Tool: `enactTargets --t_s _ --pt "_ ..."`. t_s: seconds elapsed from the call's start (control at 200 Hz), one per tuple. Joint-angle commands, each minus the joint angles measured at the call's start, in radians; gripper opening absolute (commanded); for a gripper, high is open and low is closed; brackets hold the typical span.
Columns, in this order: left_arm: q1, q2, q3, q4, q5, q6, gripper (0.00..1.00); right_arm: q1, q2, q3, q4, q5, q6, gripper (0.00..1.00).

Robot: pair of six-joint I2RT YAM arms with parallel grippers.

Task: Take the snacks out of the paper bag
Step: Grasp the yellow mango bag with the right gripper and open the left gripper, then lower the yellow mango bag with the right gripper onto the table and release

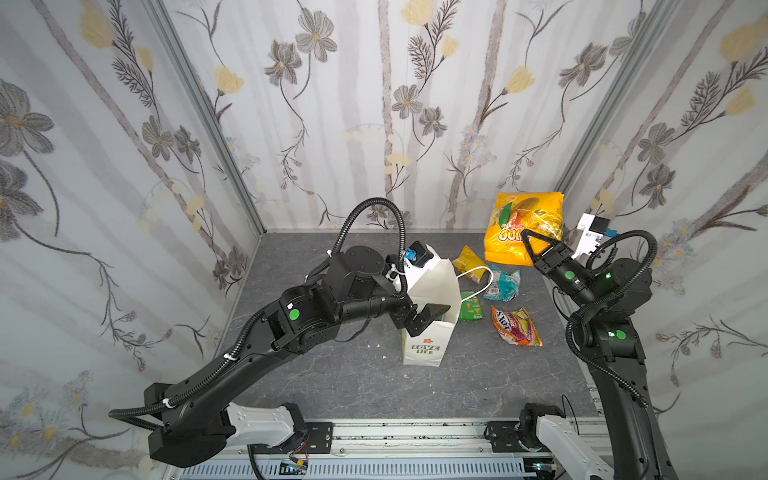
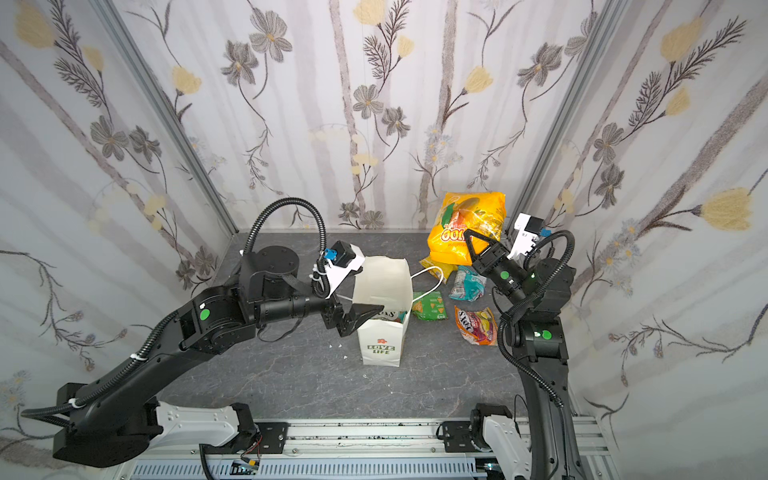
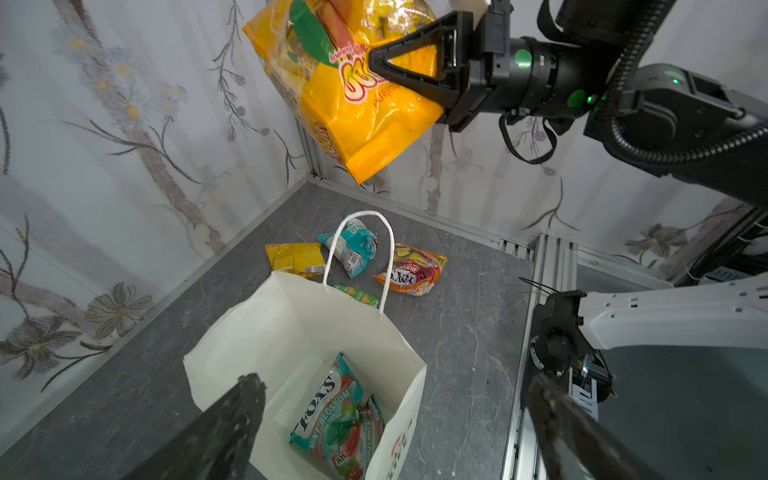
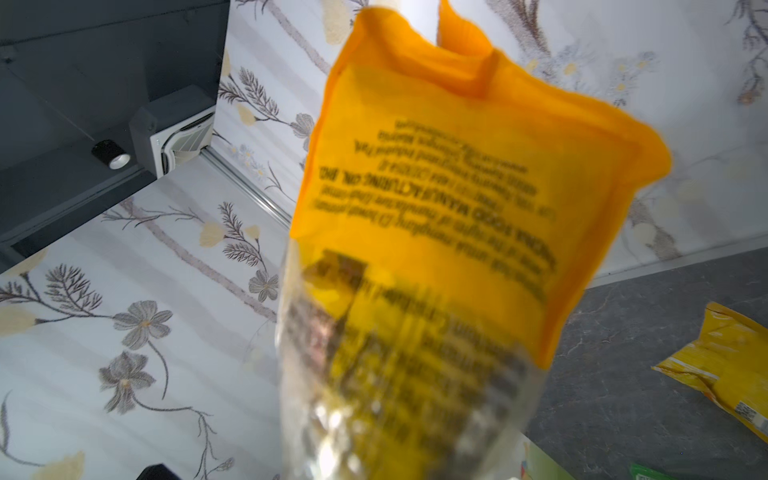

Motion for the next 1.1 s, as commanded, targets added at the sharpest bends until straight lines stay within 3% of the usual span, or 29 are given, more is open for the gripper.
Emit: enactTargets --t_s 0.0,0.165,0.595,0.839,1.094 --pt "-0.001 -0.047 -0.059 0.031 0.058 0.046 1.00 -0.072 -0.005 -0.068 0.112 -0.041 0.044 0.00" --pt "-0.001 -0.071 -0.101 0.001 0.013 0.050 1.00 -0.131 -0.027 -0.206 0.114 -0.052 0.022 0.00" --pt "-0.001 -0.048 -0.133 0.007 -0.079 0.062 1.00 -0.124 -0.105 -0.505 0.011 -0.126 -0.116 0.00" --pt "-0.001 -0.023 -0.133 0.007 -0.009 0.084 1.00 -0.022 -0.157 -0.606 -0.089 -0.123 -0.171 0.00" --pt "-0.001 0.003 -0.119 -0.005 -0.028 0.090 1.00 0.089 -0.215 -0.736 -0.049 -0.073 -0.103 0.00"
